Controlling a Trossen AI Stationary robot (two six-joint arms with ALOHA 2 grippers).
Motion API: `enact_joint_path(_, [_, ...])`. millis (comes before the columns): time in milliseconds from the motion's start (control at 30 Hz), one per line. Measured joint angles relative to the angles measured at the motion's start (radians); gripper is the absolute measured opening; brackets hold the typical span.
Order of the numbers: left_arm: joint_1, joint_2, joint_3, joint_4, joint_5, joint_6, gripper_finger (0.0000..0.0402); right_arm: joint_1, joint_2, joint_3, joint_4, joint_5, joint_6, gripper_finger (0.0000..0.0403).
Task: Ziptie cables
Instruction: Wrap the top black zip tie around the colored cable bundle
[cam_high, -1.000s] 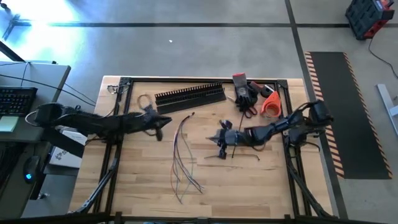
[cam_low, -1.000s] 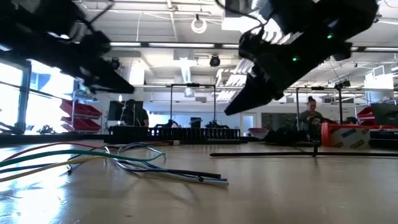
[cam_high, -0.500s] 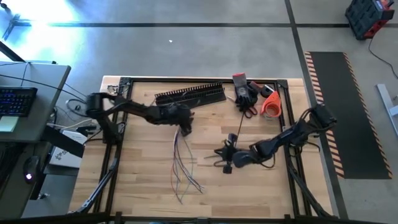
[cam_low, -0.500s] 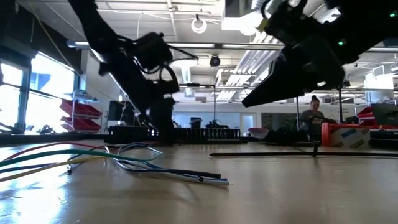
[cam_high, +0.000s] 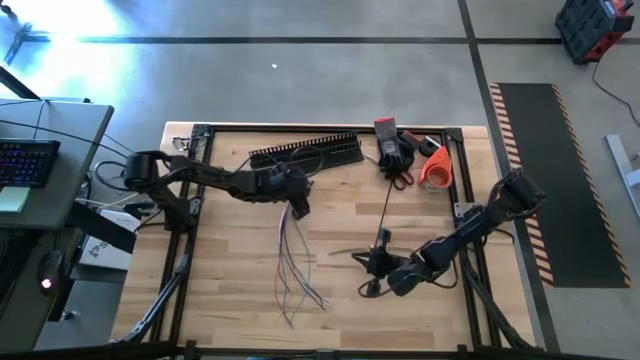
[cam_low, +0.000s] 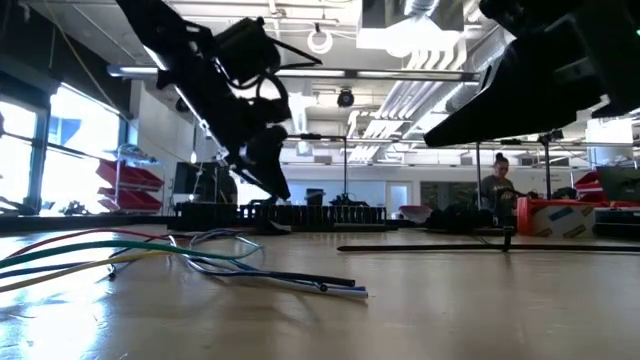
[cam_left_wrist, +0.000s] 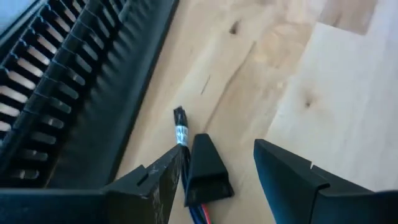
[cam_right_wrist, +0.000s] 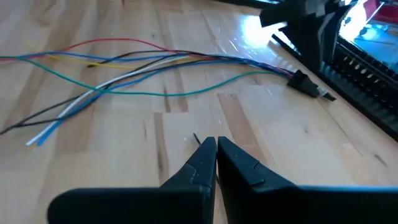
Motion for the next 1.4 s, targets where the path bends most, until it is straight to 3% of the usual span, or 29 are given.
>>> enact_joint_path(133, [0.044, 0.026, 0.000, 0.009, 0.082, 0.028, 0.0177, 0.005, 0.000, 0.000, 0.008, 0.008, 0.011, 0.0000])
enact_joint_path(367, [0.067, 0.158, 0.003, 0.008, 0.017, 0.045, 0.0172, 0.019, 0.000, 0.000, 0.028, -0.012, 0.043, 0.0000])
enact_joint_path(500, [0.046, 0.177, 0.004, 0.007, -0.008, 0.025, 0.0122, 0.046, 0.000, 0.000, 0.042, -0.002, 0.039, 0.0000])
enact_joint_path(667, [-0.018, 0.101, -0.005, -0.033, -0.116, 0.058, 0.0014, 0.071, 0.000, 0.000, 0.044, 0.041, 0.039, 0.0000])
enact_joint_path(800, [-0.075, -0.026, -0.002, -0.056, -0.200, 0.053, 0.0007, 0.077, 0.000, 0.000, 0.042, 0.071, 0.040, 0.0000])
enact_joint_path(967, [-0.149, -0.207, -0.002, -0.141, -0.220, 0.012, 0.0002, 0.075, 0.000, 0.000, 0.034, 0.071, 0.042, 0.0000])
enact_joint_path(1067, [-0.159, -0.275, -0.002, -0.180, -0.138, 0.002, 0.0000, 0.073, 0.000, 0.000, 0.036, 0.072, 0.037, 0.0000])
enact_joint_path(1200, [-0.154, -0.268, -0.002, -0.150, 0.085, 0.018, 0.0000, 0.071, 0.000, 0.000, 0.033, 0.072, 0.039, 0.0000])
enact_joint_path(1400, [-0.177, -0.144, -0.001, 0.206, 0.318, 0.011, 0.0000, 0.082, 0.000, 0.000, 0.031, 0.078, 0.033, 0.0000])
